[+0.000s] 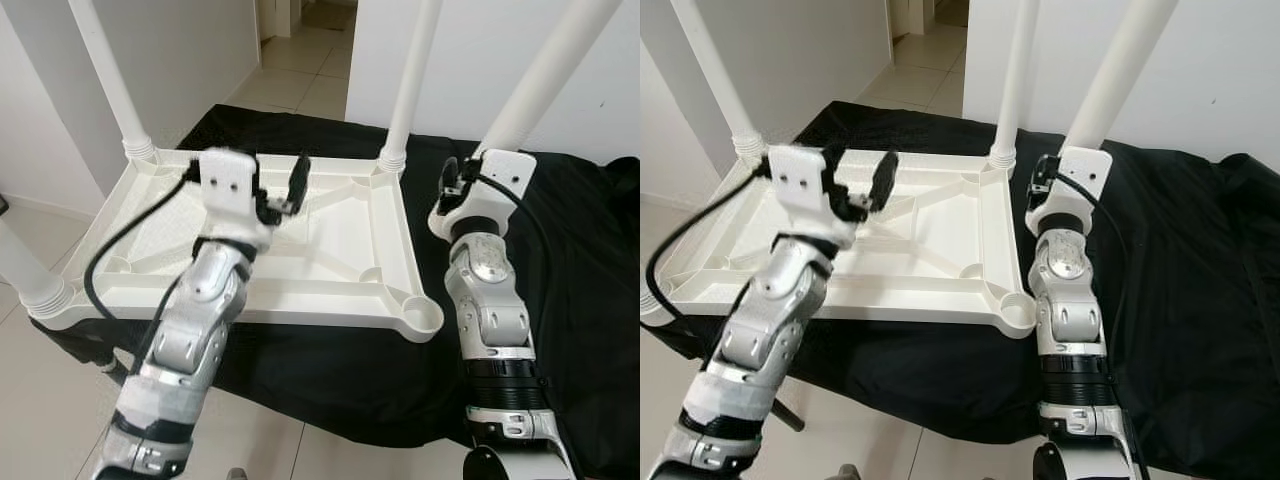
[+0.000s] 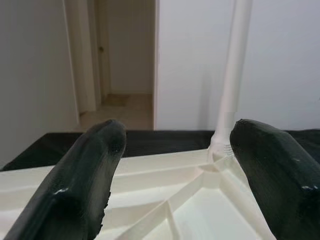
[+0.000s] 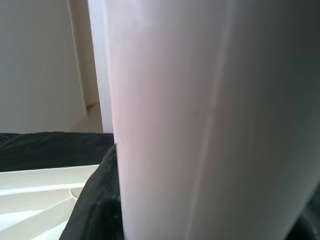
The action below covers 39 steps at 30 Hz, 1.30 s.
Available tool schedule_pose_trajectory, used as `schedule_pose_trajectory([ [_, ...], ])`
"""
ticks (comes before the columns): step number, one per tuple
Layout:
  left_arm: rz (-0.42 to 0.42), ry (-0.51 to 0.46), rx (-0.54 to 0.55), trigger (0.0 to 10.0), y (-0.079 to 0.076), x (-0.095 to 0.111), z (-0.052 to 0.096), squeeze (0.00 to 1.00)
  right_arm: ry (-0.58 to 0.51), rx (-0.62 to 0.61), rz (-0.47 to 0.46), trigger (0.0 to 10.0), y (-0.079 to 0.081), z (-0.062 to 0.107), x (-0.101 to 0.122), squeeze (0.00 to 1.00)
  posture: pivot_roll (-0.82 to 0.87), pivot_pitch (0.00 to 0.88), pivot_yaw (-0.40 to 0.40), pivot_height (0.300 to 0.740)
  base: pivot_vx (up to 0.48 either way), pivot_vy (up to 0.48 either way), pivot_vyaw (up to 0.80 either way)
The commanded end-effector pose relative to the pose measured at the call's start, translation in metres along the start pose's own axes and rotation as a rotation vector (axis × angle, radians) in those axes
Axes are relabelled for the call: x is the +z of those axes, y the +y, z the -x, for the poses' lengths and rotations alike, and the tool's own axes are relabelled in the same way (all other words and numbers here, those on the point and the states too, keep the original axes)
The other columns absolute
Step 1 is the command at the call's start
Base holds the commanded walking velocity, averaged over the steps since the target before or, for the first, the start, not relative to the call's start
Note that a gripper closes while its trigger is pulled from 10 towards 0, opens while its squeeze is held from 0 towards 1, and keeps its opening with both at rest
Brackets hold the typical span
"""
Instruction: Building children table
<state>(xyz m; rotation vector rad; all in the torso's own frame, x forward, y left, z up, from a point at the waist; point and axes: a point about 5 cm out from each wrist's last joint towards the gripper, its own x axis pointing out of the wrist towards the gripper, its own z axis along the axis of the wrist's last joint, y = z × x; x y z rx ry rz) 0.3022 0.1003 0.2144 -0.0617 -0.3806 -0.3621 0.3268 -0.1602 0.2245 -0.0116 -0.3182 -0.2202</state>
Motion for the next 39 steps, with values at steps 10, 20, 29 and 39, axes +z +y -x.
schedule_pose_trajectory([
  [10,0.029,0.046,-0.033,10.0,0.020,-0.011,0.008,0.00,-0.019,0.001,-0.010,10.0,-0.003,0.002,0.002,0.00,-0.03,0.000,0.005,0.740,0.000,0.000,0.00],
  [20,0.101,0.178,0.022,10.0,0.031,-0.030,-0.002,0.00,-0.018,0.033,0.024,10.0,-0.008,0.006,0.001,0.00,-0.05,0.000,0.020,0.740,0.000,0.000,0.00],
  [29,0.063,0.166,-0.084,10.0,0.020,-0.036,0.005,0.00,-0.014,0.078,0.042,10.0,-0.006,0.008,-0.003,0.00,-0.03,0.000,0.014,0.740,0.000,0.000,0.00],
  [39,0.097,0.143,-0.387,10.0,-0.024,-0.024,0.040,0.00,-0.008,0.169,0.056,10.0,-0.011,0.019,-0.011,0.00,-0.02,0.000,0.010,0.740,0.000,0.000,0.00],
])
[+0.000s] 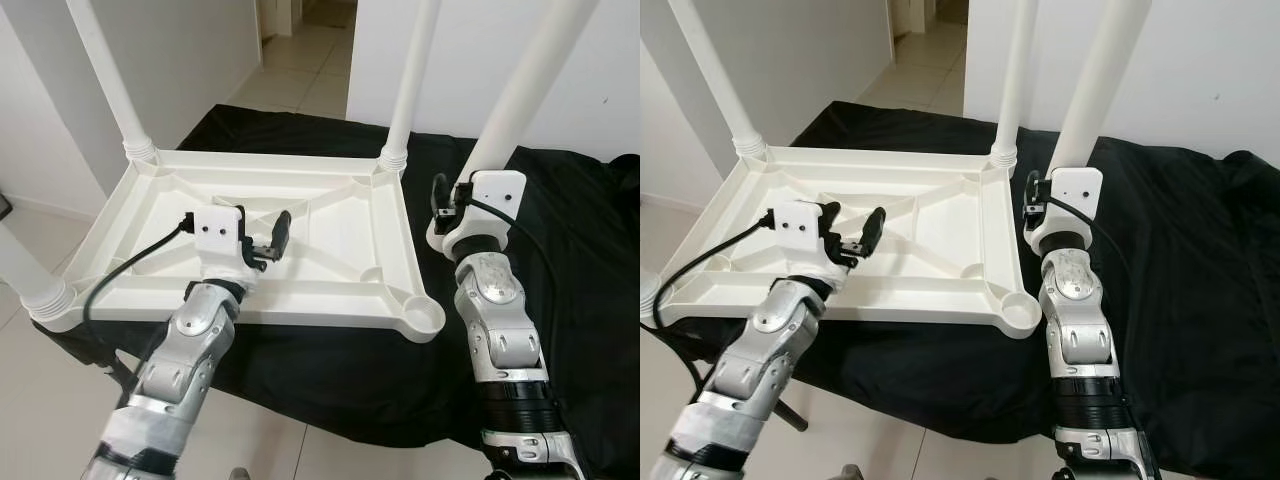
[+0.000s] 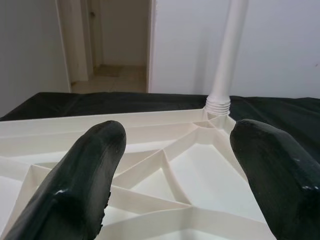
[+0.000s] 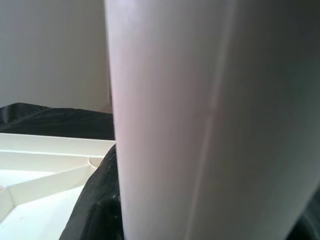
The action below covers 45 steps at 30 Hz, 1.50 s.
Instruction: Building children table
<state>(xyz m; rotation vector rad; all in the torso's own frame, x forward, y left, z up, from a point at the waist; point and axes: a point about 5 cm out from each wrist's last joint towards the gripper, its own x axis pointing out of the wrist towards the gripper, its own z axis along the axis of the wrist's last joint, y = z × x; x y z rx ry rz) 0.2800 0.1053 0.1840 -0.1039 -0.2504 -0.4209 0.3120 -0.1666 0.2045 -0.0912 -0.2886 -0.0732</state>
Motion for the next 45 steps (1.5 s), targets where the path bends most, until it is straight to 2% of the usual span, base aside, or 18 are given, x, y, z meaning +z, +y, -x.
schedule_pose_trajectory([
  [1,0.004,0.037,-0.343,10.0,-0.020,-0.006,0.007,0.00,-0.029,0.011,0.001,10.0,-0.001,0.001,0.004,0.00,-0.02,0.000,0.010,0.740,0.000,0.000,0.00],
  [8,-0.064,0.061,-0.456,10.0,-0.030,-0.015,0.019,0.00,-0.043,0.073,-0.011,10.0,0.000,0.005,0.000,0.00,-0.02,0.000,0.010,0.740,0.000,0.000,0.00],
  [10,-0.079,0.084,-0.529,10.0,-0.033,-0.018,0.026,0.00,-0.046,0.104,-0.026,10.0,-0.001,0.008,-0.002,0.00,-0.02,0.000,0.010,0.740,0.000,0.000,0.00],
  [15,-0.042,0.122,-0.641,10.0,-0.037,-0.017,0.034,0.00,-0.034,0.150,-0.026,10.0,-0.003,0.014,-0.009,0.00,-0.02,0.000,0.008,0.740,0.000,0.000,0.00],
  [19,-0.020,0.131,-0.688,10.0,-0.039,-0.012,0.036,0.00,-0.016,0.175,-0.037,10.0,-0.004,0.019,-0.015,0.00,-0.02,0.000,0.009,0.740,0.000,0.000,0.00],
  [24,-0.020,0.143,-0.699,10.0,-0.038,-0.011,0.034,0.00,-0.007,0.250,-0.068,10.0,-0.003,0.029,-0.021,0.00,-0.02,0.000,0.011,0.740,0.000,0.000,0.00],
  [26,-0.005,0.178,-0.714,10.0,-0.039,-0.012,0.032,0.00,0.009,0.287,-0.067,10.0,-0.002,0.035,-0.027,0.00,-0.02,0.000,0.012,0.740,0.000,0.000,0.00],
  [31,-0.025,0.184,-0.738,10.0,-0.040,-0.012,0.032,0.00,0.022,0.322,-0.075,10.0,-0.001,0.040,-0.031,0.00,-0.02,0.000,0.010,0.740,0.000,0.000,0.00],
  [33,-0.034,0.191,-0.742,10.0,-0.041,-0.012,0.034,0.00,0.039,0.353,-0.083,10.0,0.000,0.051,-0.035,0.00,-0.02,0.000,0.005,0.740,0.000,0.000,0.00],
  [35,-0.033,0.193,-0.742,10.0,-0.041,-0.012,0.034,0.00,0.041,0.357,-0.084,10.0,0.000,0.053,-0.036,0.00,-0.02,0.000,0.005,0.740,0.000,0.000,0.00],
  [45,-0.041,0.183,-0.739,10.0,-0.044,-0.009,0.031,0.00,0.098,0.436,0.009,10.0,0.001,0.078,-0.048,0.00,-0.02,0.000,0.005,0.740,0.000,0.000,0.00],
])
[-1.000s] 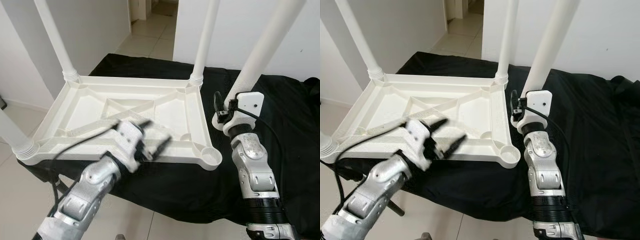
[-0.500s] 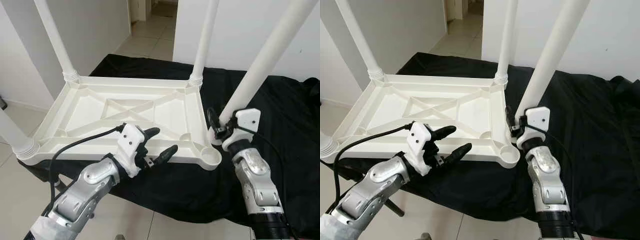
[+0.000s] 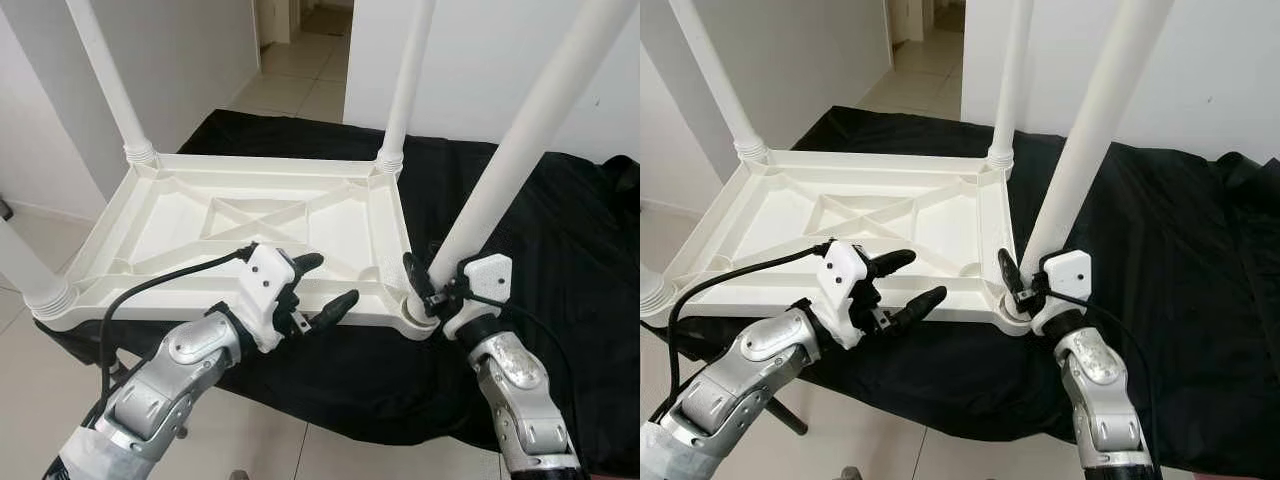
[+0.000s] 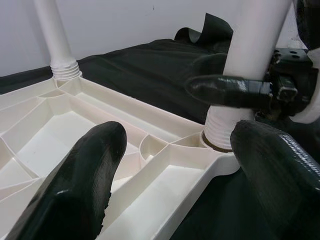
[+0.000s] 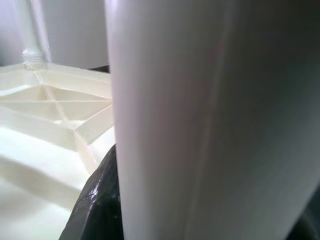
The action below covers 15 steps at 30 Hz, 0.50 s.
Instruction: Building children table
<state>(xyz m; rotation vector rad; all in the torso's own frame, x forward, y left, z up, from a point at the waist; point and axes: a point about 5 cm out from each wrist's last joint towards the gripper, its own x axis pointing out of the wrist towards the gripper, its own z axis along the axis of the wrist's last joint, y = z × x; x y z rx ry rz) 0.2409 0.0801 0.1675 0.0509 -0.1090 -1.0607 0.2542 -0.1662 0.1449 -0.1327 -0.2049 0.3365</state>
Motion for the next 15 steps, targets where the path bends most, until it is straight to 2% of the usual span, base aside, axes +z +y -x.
schedule_pose_trajectory([
  [1,-0.015,0.008,-0.094,10.0,-0.006,0.003,-0.002,0.00,0.045,0.032,0.027,10.0,0.004,0.006,-0.008,0.00,-0.02,0.000,0.005,0.740,0.000,0.000,0.00],
  [8,-0.012,0.008,-0.101,10.0,-0.005,0.003,-0.003,0.00,0.087,0.108,0.122,10.0,0.012,0.007,-0.018,0.00,-0.03,0.000,0.006,0.740,0.000,0.000,0.00],
  [15,-0.012,0.009,-0.101,10.0,-0.006,0.004,-0.004,0.00,0.127,0.164,0.114,10.0,0.014,0.011,-0.028,0.00,-0.03,0.000,0.003,0.740,0.000,0.000,0.00],
])
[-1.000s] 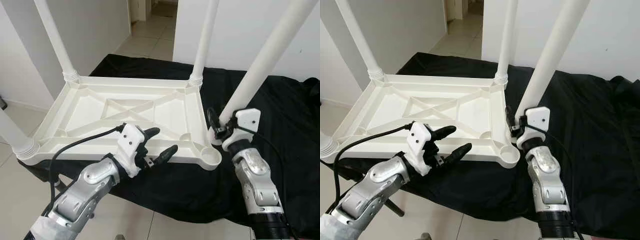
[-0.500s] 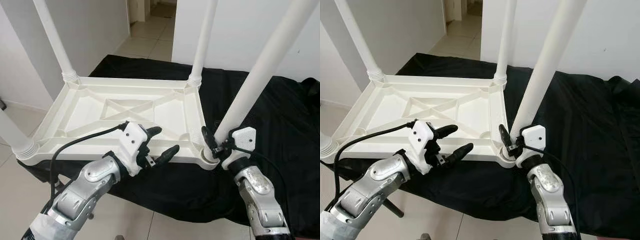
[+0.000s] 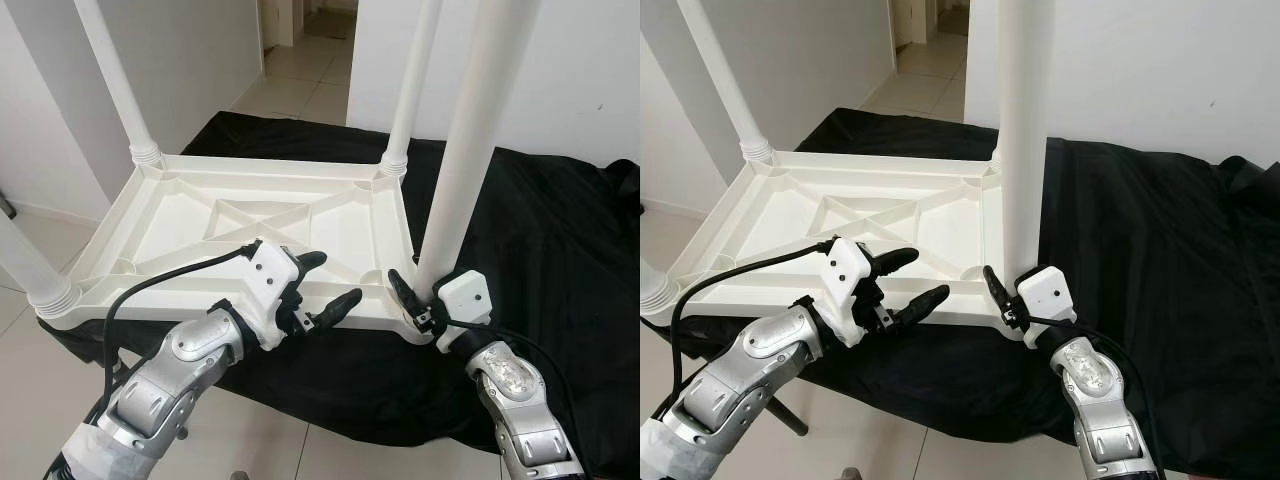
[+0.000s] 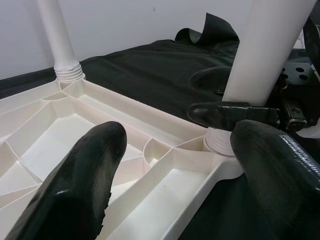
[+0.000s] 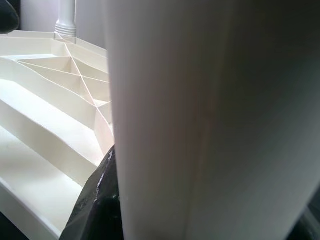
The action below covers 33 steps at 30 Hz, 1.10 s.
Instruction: Building children table
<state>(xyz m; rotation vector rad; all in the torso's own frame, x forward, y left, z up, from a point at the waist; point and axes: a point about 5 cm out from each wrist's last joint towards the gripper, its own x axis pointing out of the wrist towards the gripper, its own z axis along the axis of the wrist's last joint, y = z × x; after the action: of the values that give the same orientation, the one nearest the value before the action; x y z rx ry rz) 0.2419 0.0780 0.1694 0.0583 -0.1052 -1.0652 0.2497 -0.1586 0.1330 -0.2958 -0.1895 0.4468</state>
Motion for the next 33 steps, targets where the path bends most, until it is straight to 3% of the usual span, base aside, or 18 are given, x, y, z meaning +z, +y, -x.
schedule_pose_trajectory([
  [1,-0.008,0.003,-0.096,10.0,-0.006,0.002,-0.001,0.00,0.091,0.045,-0.043,10.0,0.007,0.006,-0.019,0.00,-0.03,0.000,0.002,0.740,0.000,0.000,0.00],
  [16,-0.015,-0.001,-0.090,10.0,-0.006,0.004,-0.002,0.00,0.137,-0.016,-0.281,10.0,0.007,0.003,-0.030,0.00,-0.02,0.000,-0.007,0.740,0.000,0.000,0.00],
  [28,-0.016,-0.002,-0.087,10.0,-0.007,0.004,-0.002,0.00,0.193,-0.038,-0.344,10.0,0.009,0.004,-0.038,0.00,-0.02,0.000,-0.012,0.740,0.000,0.000,0.00],
  [33,-0.015,-0.006,-0.086,10.0,-0.009,0.004,-0.002,0.00,0.183,-0.029,-0.278,10.0,0.013,0.006,-0.036,0.00,-0.02,0.000,-0.021,0.740,0.000,0.000,0.00],
])
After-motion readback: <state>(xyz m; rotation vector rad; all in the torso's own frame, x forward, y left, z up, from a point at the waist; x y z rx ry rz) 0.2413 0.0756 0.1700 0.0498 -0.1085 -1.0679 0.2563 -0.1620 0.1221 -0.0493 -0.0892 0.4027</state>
